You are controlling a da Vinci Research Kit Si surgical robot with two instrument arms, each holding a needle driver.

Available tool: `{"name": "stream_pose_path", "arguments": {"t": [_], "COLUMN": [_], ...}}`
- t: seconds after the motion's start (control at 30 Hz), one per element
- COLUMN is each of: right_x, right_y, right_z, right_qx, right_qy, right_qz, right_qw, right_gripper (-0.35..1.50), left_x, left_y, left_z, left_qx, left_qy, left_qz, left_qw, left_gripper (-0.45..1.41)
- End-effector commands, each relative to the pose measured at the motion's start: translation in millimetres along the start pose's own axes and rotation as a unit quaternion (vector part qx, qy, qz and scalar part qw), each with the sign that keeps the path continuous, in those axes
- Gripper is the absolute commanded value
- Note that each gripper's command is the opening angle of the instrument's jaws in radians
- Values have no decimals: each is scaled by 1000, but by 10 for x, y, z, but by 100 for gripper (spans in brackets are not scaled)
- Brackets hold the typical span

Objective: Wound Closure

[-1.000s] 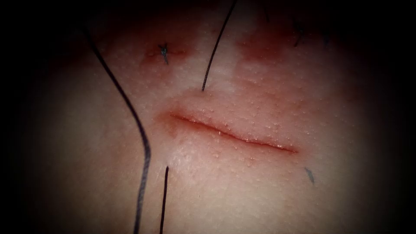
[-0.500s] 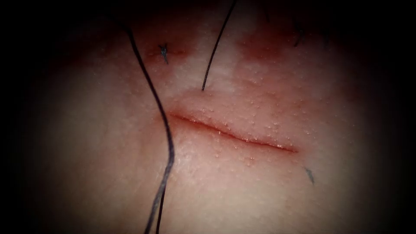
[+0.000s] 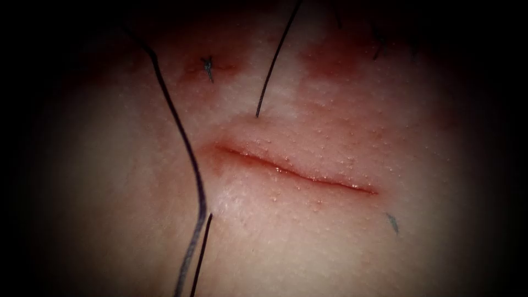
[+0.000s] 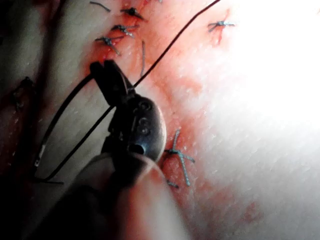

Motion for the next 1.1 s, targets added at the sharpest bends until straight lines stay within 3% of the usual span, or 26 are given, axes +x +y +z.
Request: {"name": "stream_pose_path", "arguments": {"t": [0.03, 0.17, 0.27, 0.43, 0.57, 0.8, 1.0, 1.07, 1.1], "right_x": [4, 5, 1, -10, -19, -40, -64, -73, -77], "right_y": [-3, 24, 52, 94, 118, 144, 143, 141, 140], "right_z": [10, -3, -19, -40, -42, -4, 38, 47, 48], "right_qx": [3, -9, -33, -71, -83, -106, -99, -97, -99], "right_qy": [9, 52, 68, 66, 59, 39, -3, -14, -19], "right_qz": [-1, 8, 20, 8, -2, -18, -42, -56, -60], "right_qw": [1000, 999, 997, 995, 995, 994, 994, 994, 993], "right_gripper": [9, 110, 133, 143, 138, 140, 140, 133, 120], "left_x": [-4, -7, -12, -22, -27, -27, -28, -28, -28], "left_y": [4, 1, -5, -16, -20, -16, -15, -15, -15], "left_z": [3, -14, -28, -48, -56, -54, -54, -54, -54], "left_qx": [-2, -12, -23, -32, -30, -25, -24, -24, -24], "left_qy": [2, 1, 0, 6, 2, -1, -1, 0, 0], "left_qz": [0, 2, 1, -3, -7, -6, -5, -5, -5], "left_qw": [1000, 1000, 1000, 999, 1000, 1000, 1000, 1000, 1000], "left_gripper": [-45, -45, -45, -45, -45, -45, -45, -45, -45]}}
